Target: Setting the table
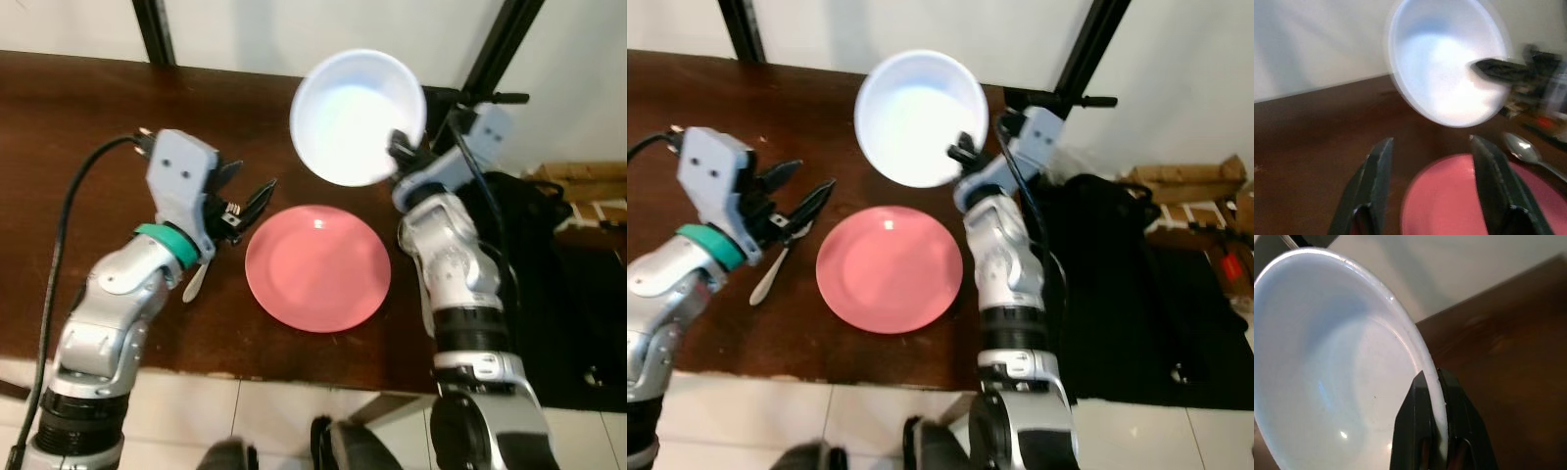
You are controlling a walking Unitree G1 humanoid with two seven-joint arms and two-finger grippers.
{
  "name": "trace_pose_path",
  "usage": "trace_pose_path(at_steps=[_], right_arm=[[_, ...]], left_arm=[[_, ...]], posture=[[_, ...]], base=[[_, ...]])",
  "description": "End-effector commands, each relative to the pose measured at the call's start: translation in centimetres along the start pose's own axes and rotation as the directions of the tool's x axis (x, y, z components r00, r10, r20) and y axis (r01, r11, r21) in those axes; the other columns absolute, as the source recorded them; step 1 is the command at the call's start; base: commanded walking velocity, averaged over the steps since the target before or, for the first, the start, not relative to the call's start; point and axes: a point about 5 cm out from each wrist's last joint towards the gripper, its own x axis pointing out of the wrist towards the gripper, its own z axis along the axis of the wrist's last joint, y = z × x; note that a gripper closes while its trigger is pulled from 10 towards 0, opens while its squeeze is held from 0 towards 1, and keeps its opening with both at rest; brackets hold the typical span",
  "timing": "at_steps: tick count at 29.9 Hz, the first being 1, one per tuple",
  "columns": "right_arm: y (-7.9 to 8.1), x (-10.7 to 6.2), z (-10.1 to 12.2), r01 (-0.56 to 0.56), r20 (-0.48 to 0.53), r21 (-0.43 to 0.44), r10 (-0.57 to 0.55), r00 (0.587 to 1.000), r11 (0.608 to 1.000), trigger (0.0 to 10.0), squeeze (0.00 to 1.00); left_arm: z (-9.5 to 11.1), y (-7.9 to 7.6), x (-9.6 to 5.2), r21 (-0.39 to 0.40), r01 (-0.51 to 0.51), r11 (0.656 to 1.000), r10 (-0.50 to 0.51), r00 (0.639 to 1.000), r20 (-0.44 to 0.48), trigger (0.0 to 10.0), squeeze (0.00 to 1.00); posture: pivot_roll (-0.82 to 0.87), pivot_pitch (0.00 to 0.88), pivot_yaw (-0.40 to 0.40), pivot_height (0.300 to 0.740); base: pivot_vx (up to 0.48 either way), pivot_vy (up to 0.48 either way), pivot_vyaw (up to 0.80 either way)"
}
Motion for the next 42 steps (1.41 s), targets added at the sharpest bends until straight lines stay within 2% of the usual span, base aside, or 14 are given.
trace_pose_path(at_steps=[1, 8, 10, 12, 15, 19, 21, 28, 29, 30, 31, 32, 33, 42], right_arm=[[0.2, 1.0, -0.5, 0.017, -0.007, 0.072, -0.016, 1.000, 0.997, 10.0, 0.00], [0.0, 1.5, -1.2, 0.043, -0.048, 0.147, -0.036, 0.998, 0.988, 10.0, 0.00], [-0.1, 1.9, -2.3, 0.051, -0.111, 0.165, -0.033, 0.993, 0.985, 10.0, 0.00], [-0.4, 2.0, -3.0, 0.072, -0.165, 0.139, -0.048, 0.985, 0.988, 10.0, 0.00], [-0.6, 2.0, -3.2, 0.080, -0.179, 0.133, -0.056, 0.982, 0.988, 10.0, 0.00], [-1.1, 2.3, -3.1, 0.105, -0.192, 0.161, -0.073, 0.979, 0.981, 10.0, 0.00], [-1.2, 2.5, -3.0, 0.112, -0.196, 0.172, -0.077, 0.978, 0.979, 10.0, 0.00], [-0.9, 2.7, -3.0, 0.109, -0.204, 0.173, -0.073, 0.976, 0.979, 10.0, 0.00], [-0.8, 2.8, -3.0, 0.109, -0.205, 0.173, -0.072, 0.976, 0.979, 10.0, 0.21], [-0.8, 2.8, -3.0, 0.109, -0.205, 0.173, -0.072, 0.976, 0.979, 10.0, 0.21], [-0.8, 2.8, -2.9, 0.109, -0.204, 0.172, -0.072, 0.976, 0.979, 10.0, 0.58], [-0.8, 2.9, -2.9, 0.109, -0.205, 0.172, -0.072, 0.976, 0.979, 10.0, 0.66], [-0.8, 2.9, -2.8, 0.107, -0.200, 0.176, -0.071, 0.977, 0.979, 10.0, 1.00], [-0.9, 3.2, -1.9, 0.095, -0.170, 0.183, -0.064, 0.983, 0.978, 10.0, 1.00]], left_arm=[[0.8, -0.7, -1.4, -0.078, 0.046, 0.996, -0.045, 0.999, 0.014, 10.0, 0.00], [1.4, -1.2, -2.7, -0.098, 0.068, 0.993, -0.067, 0.998, 0.015, 10.0, 0.00], [1.5, -1.6, -4.2, -0.069, 0.098, 0.993, -0.100, 0.995, -0.031, 10.0, 0.00], [1.8, -1.7, -5.9, -0.023, 0.121, 0.992, -0.122, 0.988, -0.093, 10.0, 0.00], [2.0, -1.6, -6.5, -0.010, 0.128, 0.992, -0.128, 0.985, -0.112, 10.0, 0.00], [3.0, -1.2, -8.5, -0.018, 0.172, 0.985, -0.172, 0.968, -0.182, 10.0, 0.00], [3.1, -1.2, -9.0, -0.019, 0.183, 0.983, -0.183, 0.961, -0.207, 10.0, 0.00], [3.3, -1.2, -9.1, -0.019, 0.178, 0.984, -0.178, 0.961, -0.211, 10.0, 0.00], [3.3, -1.3, -9.1, -0.020, 0.177, 0.984, -0.177, 0.961, -0.211, 10.0, 0.00], [3.3, -1.3, -9.1, -0.020, 0.177, 0.984, -0.177, 0.961, -0.211, 10.0, 0.00], [3.2, -1.5, -9.1, -0.023, 0.176, 0.984, -0.177, 0.961, -0.211, 10.0, 0.00], [3.3, -1.5, -9.1, -0.027, 0.177, 0.984, -0.179, 0.961, -0.213, 10.0, 0.00], [3.2, -1.6, -9.1, -0.032, 0.178, 0.984, -0.180, 0.960, -0.214, 10.0, 0.00], [3.2, -1.6, -8.9, -0.052, 0.188, 0.981, -0.195, 0.956, -0.217, 10.0, 0.00]], posture=[[0.17, 0.116, -0.031, 0.740], [0.22, 0.153, -0.042, 0.740], [0.25, 0.174, -0.048, 0.740], [0.26, 0.194, -0.057, 0.740], [0.26, 0.195, -0.057, 0.740], [0.27, 0.204, -0.057, 0.740], [0.27, 0.204, -0.057, 0.740], [0.28, 0.210, -0.057, 0.740], [0.27, 0.210, -0.060, 0.740], [0.27, 0.210, -0.060, 0.740], [0.27, 0.209, -0.060, 0.740], [0.27, 0.209, -0.060, 0.740], [0.27, 0.206, -0.060, 0.740], [0.25, 0.182, -0.053, 0.740]], base=[[0.000, 0.000, 0.00], [0.000, 0.000, 0.00], [0.000, 0.000, 0.00], [0.000, 0.000, 0.00], [0.000, 0.000, 0.00], [0.000, 0.000, 0.00], [0.000, 0.000, 0.00], [0.000, 0.000, 0.00], [0.000, 0.000, 0.00], [0.000, 0.000, 0.00], [0.000, 0.000, 0.00], [0.000, 0.000, 0.00], [0.000, 0.000, 0.00], [0.000, 0.000, 0.00]])
